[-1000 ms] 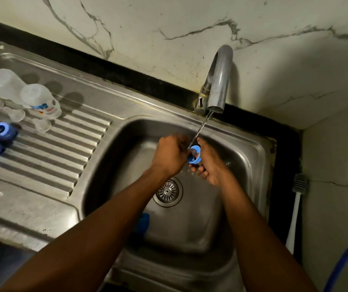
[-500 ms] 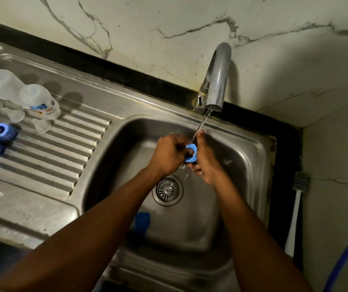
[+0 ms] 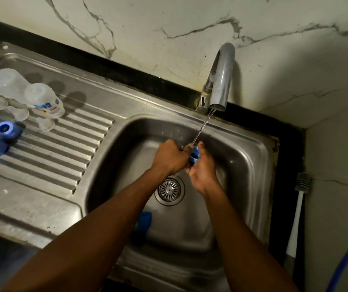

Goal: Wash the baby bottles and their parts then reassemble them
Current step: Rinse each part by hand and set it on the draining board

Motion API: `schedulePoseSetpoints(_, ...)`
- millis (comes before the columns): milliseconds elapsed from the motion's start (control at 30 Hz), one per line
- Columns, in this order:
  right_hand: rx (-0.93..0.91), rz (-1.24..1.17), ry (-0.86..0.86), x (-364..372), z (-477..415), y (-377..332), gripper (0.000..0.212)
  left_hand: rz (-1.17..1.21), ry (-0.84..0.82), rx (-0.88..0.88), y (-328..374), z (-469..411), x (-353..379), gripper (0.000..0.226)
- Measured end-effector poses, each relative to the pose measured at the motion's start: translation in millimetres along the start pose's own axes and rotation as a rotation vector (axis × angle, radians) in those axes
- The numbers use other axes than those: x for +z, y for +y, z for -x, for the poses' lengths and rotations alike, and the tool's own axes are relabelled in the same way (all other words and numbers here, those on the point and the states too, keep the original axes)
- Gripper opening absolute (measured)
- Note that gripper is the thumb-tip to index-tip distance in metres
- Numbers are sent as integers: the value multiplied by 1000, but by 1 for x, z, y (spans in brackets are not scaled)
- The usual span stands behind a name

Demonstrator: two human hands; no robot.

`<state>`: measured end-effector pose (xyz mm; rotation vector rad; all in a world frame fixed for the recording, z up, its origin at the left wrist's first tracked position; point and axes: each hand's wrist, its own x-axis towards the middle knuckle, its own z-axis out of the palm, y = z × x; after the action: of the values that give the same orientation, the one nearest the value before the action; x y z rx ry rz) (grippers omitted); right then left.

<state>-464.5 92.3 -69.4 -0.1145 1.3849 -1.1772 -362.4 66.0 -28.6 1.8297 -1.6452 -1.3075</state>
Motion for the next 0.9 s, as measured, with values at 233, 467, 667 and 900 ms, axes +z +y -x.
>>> schedulePoseSetpoints(233, 21, -51, -51, 14, -5, -4, 22, 132, 257, -98, -29, 7, -7, 59)
schedulePoseSetpoints(467, -53, 230, 40, 29, -4, -14, 33, 101, 213, 23, -25, 12, -2, 35)
schedulePoseSetpoints(667, -55, 519, -128, 36, -1, -30, 27, 313, 94, 26, -21, 13, 5, 36)
schedulePoseSetpoints(900, -558, 1202, 84, 20, -4, -27, 10, 591, -141, -89, -7, 20, 1, 47)
